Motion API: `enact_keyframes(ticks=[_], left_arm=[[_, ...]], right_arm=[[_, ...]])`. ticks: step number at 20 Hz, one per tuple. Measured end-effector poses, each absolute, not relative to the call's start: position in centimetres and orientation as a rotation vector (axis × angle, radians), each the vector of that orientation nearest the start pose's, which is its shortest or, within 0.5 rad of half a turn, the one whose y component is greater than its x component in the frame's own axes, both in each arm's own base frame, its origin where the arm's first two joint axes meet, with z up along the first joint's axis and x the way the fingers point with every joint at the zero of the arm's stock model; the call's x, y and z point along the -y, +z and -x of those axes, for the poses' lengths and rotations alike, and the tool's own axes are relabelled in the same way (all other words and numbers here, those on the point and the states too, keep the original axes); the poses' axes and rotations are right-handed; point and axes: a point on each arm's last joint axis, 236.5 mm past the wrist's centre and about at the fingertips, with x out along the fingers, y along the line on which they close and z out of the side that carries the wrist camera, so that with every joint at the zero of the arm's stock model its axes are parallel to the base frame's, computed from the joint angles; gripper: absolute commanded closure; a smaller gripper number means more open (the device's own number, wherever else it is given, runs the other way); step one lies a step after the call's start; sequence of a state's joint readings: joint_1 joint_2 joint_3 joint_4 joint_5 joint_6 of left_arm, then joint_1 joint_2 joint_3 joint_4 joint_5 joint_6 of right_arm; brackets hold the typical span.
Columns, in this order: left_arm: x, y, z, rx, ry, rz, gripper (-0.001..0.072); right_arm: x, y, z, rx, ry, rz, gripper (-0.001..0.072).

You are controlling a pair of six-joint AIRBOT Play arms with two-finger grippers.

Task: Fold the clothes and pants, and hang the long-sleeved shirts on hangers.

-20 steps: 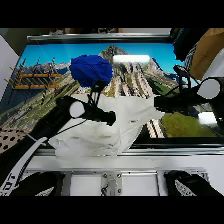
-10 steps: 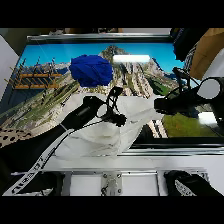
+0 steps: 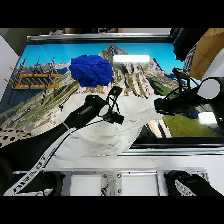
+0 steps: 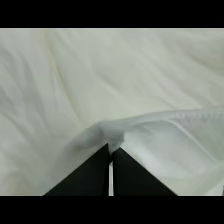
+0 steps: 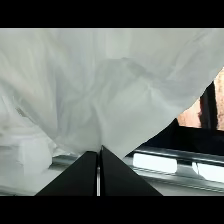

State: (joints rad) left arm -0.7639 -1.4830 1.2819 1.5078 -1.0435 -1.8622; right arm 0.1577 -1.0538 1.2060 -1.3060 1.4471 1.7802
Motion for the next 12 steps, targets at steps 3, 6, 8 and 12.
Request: enact_keyframes(ticks=[3,6,8,12], left_arm=[[31.0,4.0,-33.0,-1.15,-0.524,-0.124,0.0699],[30.3,14.1,-34.9,-0.943,-0.56,-0.047,0.07],[29.7,21.1,-35.0,-0.793,-0.596,-0.01,0.07],[28.6,28.0,-32.8,-0.664,-0.643,0.006,0.07]], right_arm=[[-10.6,11.7,-31.0,-1.28,0.198,-0.246,0.0704],[-10.0,17.4,-32.2,-1.164,0.206,-0.206,0.0704],[-9.8,22.0,-32.5,-1.069,0.217,-0.19,0.0704],[-9.3,26.4,-31.9,-0.987,0.209,-0.2,0.0704]])
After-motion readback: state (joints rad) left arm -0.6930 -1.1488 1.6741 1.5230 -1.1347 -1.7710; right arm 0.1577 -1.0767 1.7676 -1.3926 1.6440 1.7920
